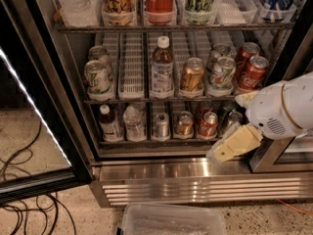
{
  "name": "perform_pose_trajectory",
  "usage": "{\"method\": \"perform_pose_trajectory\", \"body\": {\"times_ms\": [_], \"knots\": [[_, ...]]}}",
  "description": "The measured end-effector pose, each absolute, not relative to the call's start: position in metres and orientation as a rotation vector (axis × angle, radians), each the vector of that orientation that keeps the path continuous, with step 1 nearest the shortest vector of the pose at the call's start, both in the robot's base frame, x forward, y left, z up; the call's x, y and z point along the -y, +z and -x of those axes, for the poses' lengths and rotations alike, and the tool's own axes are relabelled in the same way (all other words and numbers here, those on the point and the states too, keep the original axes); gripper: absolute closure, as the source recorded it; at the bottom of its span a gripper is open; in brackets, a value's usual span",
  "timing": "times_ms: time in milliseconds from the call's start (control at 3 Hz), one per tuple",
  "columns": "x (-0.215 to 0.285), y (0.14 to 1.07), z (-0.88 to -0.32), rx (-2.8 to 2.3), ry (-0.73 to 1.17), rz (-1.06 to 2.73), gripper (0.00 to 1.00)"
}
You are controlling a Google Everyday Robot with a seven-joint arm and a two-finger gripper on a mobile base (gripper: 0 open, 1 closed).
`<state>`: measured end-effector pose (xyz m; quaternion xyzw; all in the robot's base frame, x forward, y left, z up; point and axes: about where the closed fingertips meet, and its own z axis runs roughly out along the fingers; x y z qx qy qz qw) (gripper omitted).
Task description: Pick coke can from bottom shelf of fridge
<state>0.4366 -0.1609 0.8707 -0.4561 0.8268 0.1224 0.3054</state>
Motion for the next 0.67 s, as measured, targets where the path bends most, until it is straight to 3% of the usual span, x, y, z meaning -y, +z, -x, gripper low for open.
{"method": "perform_pose_trajectory", "body": {"times_ms": [667], "knots": [[0.15, 0.862, -0.444, -2.152, 0.345, 1.137, 0.0]]}}
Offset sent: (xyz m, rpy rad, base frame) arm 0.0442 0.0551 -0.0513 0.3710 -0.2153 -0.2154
